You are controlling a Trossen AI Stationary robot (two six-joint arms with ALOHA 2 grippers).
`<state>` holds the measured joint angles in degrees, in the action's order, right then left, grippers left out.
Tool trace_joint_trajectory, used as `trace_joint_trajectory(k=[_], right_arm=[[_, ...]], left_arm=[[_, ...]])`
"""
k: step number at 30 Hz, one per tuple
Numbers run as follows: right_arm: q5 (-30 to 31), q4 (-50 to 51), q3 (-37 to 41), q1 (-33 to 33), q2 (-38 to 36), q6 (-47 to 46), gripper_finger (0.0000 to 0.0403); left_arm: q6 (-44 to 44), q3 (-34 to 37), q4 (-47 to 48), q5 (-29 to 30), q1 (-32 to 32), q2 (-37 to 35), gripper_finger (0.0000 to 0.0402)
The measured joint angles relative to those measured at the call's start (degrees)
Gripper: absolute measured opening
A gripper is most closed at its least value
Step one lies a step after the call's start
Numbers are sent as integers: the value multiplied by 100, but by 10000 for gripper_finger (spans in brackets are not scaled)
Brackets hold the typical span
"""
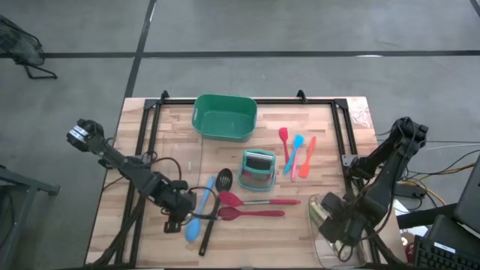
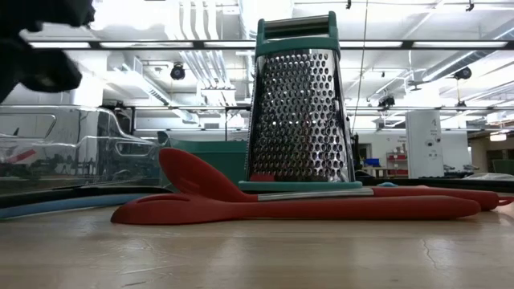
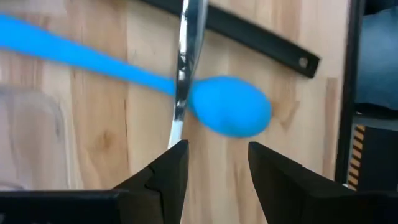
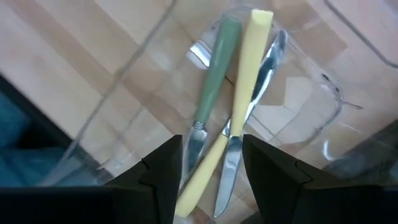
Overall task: Pick & Place Kitchen Items
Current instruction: Put the orange table knife into the bottom transparent bin
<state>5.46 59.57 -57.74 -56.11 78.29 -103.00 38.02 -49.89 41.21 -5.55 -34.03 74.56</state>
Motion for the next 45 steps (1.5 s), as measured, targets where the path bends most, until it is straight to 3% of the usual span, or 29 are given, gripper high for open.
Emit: trace_joint_trajectory(k=[8, 25, 33, 45], right_arm=[[928, -4, -1, -27, -509, 300, 115], [2883, -42, -786, -27, -615, 2200, 29], [3177, -11, -1040, -25, -617, 2567, 13], [3298, -36, -993, -25, -613, 2566, 9]], left_arm=[[322, 338, -76, 205, -235, 37, 171], [274, 606, -548, 673, -525, 470, 171], [296, 473, -278, 883, -546, 510, 171], [317, -424, 432, 717, -697, 507, 170]])
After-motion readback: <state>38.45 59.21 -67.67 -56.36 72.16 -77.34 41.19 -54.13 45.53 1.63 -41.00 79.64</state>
